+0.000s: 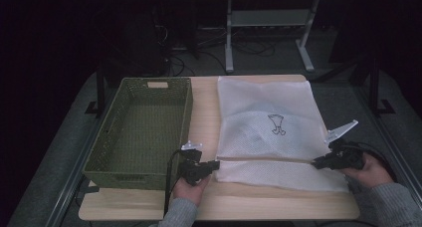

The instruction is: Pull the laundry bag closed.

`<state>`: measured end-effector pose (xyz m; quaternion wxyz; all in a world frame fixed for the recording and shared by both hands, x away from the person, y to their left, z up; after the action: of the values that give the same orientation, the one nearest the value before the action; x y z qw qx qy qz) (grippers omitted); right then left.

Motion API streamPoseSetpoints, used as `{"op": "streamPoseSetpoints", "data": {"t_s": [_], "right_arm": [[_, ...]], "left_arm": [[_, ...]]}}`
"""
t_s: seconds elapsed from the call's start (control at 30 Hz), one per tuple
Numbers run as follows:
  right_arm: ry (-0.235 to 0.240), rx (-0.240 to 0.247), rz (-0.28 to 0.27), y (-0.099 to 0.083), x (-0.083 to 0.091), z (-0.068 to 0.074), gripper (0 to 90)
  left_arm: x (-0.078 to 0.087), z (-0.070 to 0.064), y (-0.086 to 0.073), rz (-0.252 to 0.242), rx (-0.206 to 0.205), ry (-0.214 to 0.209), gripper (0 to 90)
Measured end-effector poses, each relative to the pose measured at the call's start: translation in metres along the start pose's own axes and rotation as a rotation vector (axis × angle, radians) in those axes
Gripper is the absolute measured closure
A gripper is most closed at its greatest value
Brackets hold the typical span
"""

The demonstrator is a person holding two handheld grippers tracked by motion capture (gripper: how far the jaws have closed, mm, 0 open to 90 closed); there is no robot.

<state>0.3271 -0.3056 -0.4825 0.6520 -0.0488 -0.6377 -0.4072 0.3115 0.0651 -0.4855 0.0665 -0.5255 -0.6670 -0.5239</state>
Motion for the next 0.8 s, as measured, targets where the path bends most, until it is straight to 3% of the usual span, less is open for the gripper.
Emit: {"op": "streamPoseSetpoints", "data": {"t_s": [0.3,0.8], "right_arm": [[-0.004,0.002,0.001,-0.001,0.001,-0.001,81.0],[-0.021,-0.043,-0.004,-0.018,0.008,-0.01,81.0]], "left_arm": [[0.002,0.001,0.0,-0.002,-0.002,0.005,85.6],[0.002,0.002,-0.001,-0.001,-0.005,0.014,85.6]]}}
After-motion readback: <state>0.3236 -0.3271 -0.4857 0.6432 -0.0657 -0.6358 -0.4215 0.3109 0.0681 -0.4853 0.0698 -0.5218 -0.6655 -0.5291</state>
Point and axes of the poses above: each handheld gripper's, and its own axes: x roughly backward along the jaws, y roughly out of its top, z roughly to its left, the point moved 7 cm from there along -x, roughly forward along the jaws, and after that the axes turned 1 degree about y, right-handed, at the moved point
